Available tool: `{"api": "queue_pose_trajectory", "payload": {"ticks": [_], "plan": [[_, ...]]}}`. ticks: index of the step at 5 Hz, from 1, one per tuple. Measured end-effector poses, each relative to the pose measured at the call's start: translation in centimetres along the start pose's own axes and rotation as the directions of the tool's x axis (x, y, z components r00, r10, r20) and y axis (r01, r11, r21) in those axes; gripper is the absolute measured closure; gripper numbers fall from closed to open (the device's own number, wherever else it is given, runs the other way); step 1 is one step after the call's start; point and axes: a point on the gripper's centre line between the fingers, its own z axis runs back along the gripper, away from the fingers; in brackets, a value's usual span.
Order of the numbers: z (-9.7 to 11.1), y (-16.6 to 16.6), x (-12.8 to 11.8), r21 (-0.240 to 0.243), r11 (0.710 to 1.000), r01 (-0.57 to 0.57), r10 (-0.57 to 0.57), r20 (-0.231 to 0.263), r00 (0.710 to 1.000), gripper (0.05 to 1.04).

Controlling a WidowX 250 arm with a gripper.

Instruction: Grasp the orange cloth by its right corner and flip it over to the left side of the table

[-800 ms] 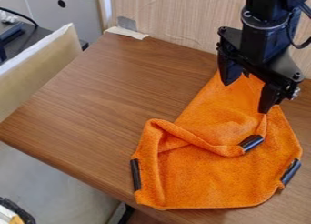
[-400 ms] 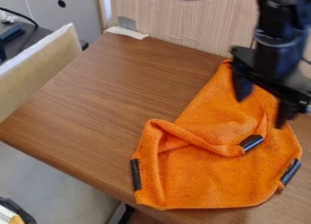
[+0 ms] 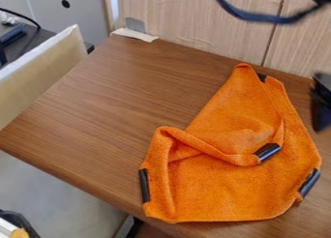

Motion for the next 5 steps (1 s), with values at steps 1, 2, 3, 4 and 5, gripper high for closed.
{"api": "queue_pose_trajectory", "payload": {"ticks": [1,2,3,4,5], "plan": [[-2.8,-1.1,0.0,-0.023,0.999,0.034,-0.035,-0.037,0.999,0.083],[-4.0,-1.1,-0.2,-0.026,1.0,0.004,-0.005,-0.039,0.999,0.083],[-4.8,-0.9,-1.3,-0.017,0.999,-0.033,0.032,-0.053,0.998,0.083],[-5.1,-0.7,-1.9,-0.01,0.999,-0.052,0.052,-0.07,0.996,0.083],[-5.8,-0.2,-2.9,-0.004,0.997,-0.078,0.077,-0.08,0.994,0.083]]}}
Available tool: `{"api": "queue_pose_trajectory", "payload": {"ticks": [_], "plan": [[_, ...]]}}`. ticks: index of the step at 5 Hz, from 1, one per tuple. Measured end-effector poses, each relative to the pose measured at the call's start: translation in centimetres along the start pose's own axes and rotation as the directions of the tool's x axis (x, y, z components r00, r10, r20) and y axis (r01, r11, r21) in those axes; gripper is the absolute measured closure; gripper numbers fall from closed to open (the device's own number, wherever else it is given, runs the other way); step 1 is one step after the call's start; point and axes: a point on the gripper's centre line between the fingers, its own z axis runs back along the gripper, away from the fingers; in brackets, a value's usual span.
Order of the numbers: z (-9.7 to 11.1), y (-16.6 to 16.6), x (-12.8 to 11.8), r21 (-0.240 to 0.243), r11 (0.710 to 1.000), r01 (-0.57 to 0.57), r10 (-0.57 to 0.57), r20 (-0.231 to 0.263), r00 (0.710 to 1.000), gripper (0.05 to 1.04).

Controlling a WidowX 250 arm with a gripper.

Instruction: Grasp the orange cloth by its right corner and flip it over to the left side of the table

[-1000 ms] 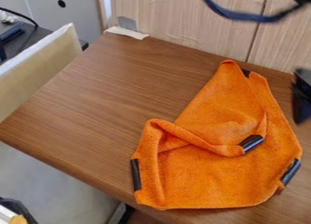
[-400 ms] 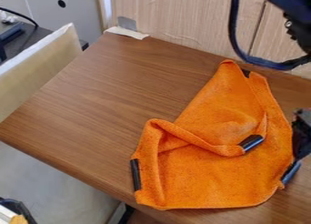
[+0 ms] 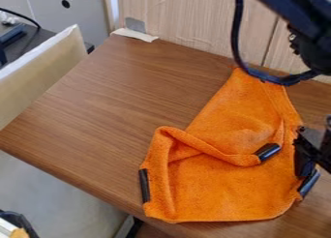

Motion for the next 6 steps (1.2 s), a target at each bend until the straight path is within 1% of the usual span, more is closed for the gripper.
{"api": "queue_pose_trajectory", "payload": {"ticks": [1,2,3,4,5,6], "plan": [[-0.3,0.4,0.0,0.001,1.0,-0.003,0.003,0.005,1.0,0.083],[-1.1,0.7,-0.2,0.0,1.0,0.0,0.0,-0.008,1.0,0.083],[-1.4,1.0,-0.2,-0.003,1.0,-0.012,0.012,-0.011,1.0,0.122],[-1.5,1.6,0.0,-0.001,1.0,-0.024,0.024,-0.012,1.0,0.389],[-1.5,2.0,-0.1,0.0,0.999,-0.038,0.038,-0.014,0.999,0.688],[-1.4,2.1,-0.2,0.007,1.0,-0.028,0.028,-0.014,1.0,0.895]]}}
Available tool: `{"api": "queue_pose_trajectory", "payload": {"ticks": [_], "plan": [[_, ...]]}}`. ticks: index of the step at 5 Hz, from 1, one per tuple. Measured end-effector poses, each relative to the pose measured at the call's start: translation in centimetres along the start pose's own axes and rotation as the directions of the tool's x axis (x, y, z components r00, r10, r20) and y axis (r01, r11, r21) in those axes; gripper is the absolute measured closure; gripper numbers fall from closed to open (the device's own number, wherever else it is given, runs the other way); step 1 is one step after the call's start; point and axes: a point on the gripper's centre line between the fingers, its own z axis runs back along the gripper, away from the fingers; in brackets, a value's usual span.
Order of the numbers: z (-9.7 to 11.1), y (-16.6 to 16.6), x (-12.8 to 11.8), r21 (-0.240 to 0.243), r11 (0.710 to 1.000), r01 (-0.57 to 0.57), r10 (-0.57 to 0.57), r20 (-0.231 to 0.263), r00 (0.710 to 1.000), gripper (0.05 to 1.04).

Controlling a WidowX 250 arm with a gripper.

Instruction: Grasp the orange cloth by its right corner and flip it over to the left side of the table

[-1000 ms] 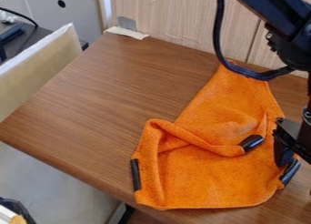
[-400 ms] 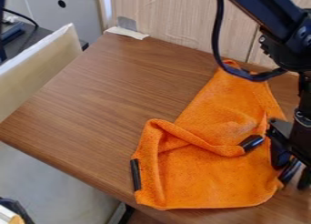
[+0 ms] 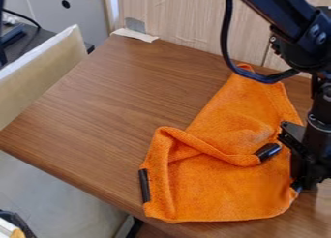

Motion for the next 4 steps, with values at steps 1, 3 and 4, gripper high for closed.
{"api": "queue_pose_trajectory", "payload": {"ticks": [1,3,4], "plan": [[0.1,0.1,0.0,0.011,1.0,-0.006,0.006,0.003,1.0,0.99],[0.7,0.5,-0.2,0.039,0.999,-0.005,0.004,0.008,1.0,1.011],[2.6,1.4,0.5,0.035,0.999,-0.02,0.018,0.052,0.998,1.011]]}}
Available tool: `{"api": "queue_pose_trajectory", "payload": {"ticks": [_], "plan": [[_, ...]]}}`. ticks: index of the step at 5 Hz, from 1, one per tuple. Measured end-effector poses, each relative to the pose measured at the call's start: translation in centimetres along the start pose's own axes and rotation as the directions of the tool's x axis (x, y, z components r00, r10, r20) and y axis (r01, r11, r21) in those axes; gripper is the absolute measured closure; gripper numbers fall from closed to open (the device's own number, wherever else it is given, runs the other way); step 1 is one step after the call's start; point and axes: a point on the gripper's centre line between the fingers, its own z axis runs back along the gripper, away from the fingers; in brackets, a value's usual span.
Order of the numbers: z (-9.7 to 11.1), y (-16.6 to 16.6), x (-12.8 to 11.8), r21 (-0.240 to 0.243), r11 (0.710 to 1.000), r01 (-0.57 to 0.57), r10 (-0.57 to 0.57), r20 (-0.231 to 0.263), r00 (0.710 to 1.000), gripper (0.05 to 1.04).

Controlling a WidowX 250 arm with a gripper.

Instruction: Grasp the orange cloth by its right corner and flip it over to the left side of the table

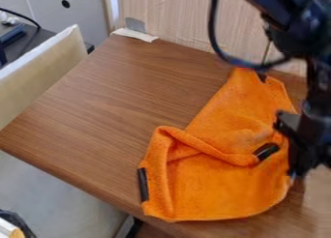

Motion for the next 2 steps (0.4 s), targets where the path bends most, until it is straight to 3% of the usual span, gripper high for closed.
{"api": "queue_pose_trajectory", "payload": {"ticks": [2], "plan": [[5.5,4.2,1.1,0.065,0.993,-0.095,0.089,0.083,0.993,1.011]]}}
